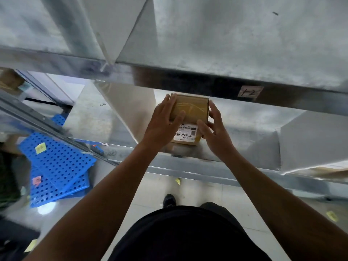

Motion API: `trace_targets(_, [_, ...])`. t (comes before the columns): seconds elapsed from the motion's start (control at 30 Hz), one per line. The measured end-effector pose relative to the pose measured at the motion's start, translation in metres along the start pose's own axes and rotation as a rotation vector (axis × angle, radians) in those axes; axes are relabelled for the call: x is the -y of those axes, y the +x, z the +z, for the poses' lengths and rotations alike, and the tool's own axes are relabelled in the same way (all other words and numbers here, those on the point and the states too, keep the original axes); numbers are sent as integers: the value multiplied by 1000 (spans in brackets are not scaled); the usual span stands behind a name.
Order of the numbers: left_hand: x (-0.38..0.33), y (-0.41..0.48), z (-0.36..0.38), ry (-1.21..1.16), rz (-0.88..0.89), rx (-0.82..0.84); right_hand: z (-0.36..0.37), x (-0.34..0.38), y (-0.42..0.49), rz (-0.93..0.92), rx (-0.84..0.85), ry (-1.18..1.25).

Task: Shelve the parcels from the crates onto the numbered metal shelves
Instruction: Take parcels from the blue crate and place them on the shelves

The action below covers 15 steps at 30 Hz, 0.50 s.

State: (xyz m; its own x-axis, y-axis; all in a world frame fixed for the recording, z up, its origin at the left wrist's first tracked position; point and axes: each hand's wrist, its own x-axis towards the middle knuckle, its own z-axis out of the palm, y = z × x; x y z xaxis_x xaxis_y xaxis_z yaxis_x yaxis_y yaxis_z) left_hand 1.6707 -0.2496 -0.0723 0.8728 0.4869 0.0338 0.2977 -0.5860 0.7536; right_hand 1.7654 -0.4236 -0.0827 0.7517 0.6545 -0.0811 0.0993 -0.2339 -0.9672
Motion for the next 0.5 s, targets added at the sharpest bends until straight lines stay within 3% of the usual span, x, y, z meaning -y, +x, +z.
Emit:
trace_targets(0.13, [-13, -17, -4, 22, -17, -70, -10, 1, -15, 28, 30, -73])
trace_targets(0.3, [-36, -78, 2, 45, -82, -200, -34, -12, -46, 38, 24, -333])
trace_targets(0.5, [-42, -171, 20, 246, -269, -191, -24, -13, -91, -182, 189, -549])
